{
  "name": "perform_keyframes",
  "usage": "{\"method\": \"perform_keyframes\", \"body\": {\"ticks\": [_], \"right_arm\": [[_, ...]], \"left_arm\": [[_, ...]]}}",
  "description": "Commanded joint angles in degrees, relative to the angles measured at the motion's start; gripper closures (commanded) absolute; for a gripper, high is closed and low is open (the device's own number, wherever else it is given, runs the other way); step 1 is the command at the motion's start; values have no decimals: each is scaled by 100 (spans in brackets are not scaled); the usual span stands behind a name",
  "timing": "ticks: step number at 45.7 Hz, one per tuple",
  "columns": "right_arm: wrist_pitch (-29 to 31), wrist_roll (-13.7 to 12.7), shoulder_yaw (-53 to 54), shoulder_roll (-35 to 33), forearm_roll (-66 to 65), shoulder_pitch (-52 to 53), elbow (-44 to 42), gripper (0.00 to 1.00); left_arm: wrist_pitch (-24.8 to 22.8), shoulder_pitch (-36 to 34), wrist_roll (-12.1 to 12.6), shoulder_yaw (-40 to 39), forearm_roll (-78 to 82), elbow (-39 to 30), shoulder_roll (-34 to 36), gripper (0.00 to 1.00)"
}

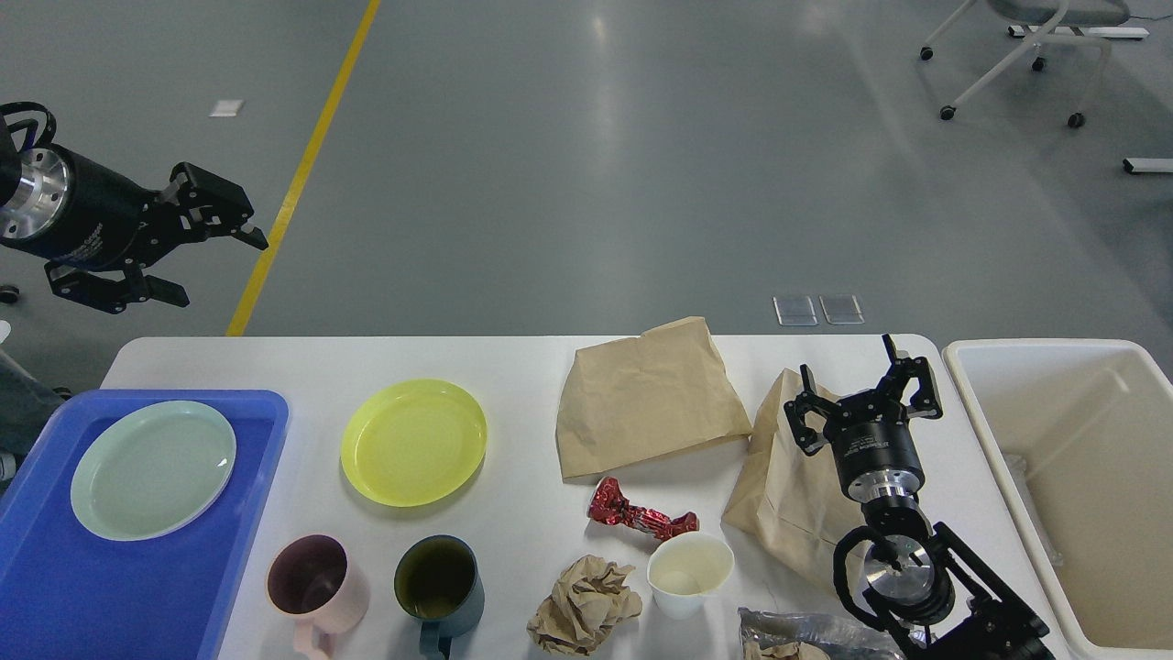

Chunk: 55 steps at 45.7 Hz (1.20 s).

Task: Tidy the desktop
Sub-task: 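Lower the left gripper onto the pink mug beside the tray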

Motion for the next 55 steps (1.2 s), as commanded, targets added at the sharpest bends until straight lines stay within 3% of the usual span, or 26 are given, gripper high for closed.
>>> {"method": "perform_keyframes", "body": {"ticks": [1, 8, 20, 22, 25, 28, 30, 49, 54, 55], "right_arm": [[2, -8, 0, 0, -1, -1, 0, 0], [2, 1, 0, 0, -1, -1, 0, 0], [-7, 1, 0, 0, -1, -1, 0, 0], [2, 1, 0, 0, -1, -1, 0, 0], [2, 1, 0, 0, -1, -1, 0, 0], [-7, 1, 0, 0, -1, -1, 0, 0], [2, 1, 0, 0, -1, -1, 0, 0], [2, 1, 0, 0, -1, -1, 0, 0], [2, 1, 0, 0, -1, -1, 0, 0], [2, 1, 0, 0, -1, -1, 0, 0]], "left_arm": [[-75, -720, 74, 272, 33, -670, -1045, 3], [-356, -1845, 215, 484, 25, -1734, -1925, 3], [-1024, -3234, 232, 817, -327, -2447, -2497, 3], [-1033, -3331, 329, 870, -423, -2561, -2532, 3], [-1033, -3384, 662, 879, -713, -2710, -2620, 3], [-1033, -3323, 961, 879, -872, -2772, -2796, 3], [-1042, -3235, 1023, 870, -872, -2772, -2814, 3], [-717, -1751, 962, 818, -872, -2184, -2506, 4], [-410, -1180, 979, 607, -854, -2148, -2480, 4], [-157, -978, 988, 511, -846, -2148, -2480, 4]]}}
